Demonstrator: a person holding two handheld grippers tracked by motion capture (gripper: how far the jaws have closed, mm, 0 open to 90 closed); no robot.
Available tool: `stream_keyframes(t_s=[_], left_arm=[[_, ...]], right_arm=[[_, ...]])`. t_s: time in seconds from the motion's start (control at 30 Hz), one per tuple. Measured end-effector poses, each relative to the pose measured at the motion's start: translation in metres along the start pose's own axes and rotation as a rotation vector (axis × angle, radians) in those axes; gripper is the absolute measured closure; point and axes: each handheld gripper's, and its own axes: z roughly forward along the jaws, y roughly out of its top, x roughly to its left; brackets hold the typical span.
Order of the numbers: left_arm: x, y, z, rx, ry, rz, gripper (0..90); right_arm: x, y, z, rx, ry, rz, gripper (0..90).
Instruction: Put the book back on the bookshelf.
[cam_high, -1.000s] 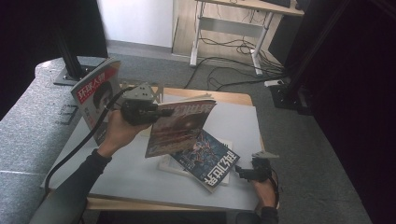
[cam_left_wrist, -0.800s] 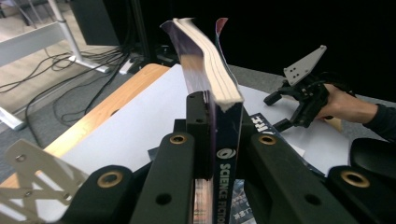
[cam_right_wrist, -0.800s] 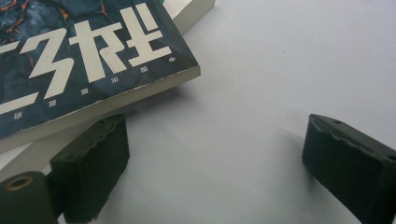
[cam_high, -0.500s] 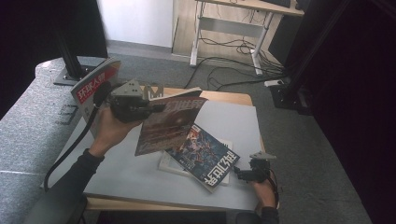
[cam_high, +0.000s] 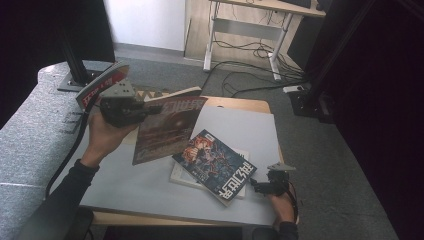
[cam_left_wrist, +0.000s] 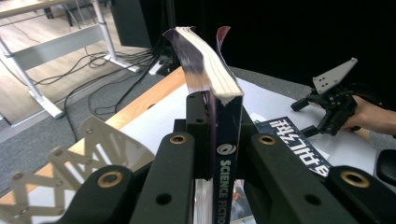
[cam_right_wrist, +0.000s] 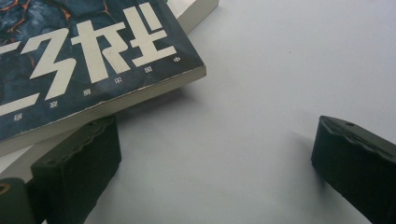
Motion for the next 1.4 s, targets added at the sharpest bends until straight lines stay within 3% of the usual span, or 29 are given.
stream_keyframes(t_s=[0.7,1.2,1.4], left_arm=[[0.035,-0.016,-0.047,-0.006,0.155,-0.068,84.0],[0.056,-0.025,-0.072,-0.014,0.255,-0.125,84.0],[0.065,-0.030,-0.075,-0.014,0.284,-0.159,84.0]], right_arm=[[0.000,0.000,0.000,0.000,0.001,0.001,0.9],[0.000,0.000,0.000,-0.002,-0.001,0.001,0.9],[0.000,0.000,0.000,-0.002,-0.001,0.002,0.9]])
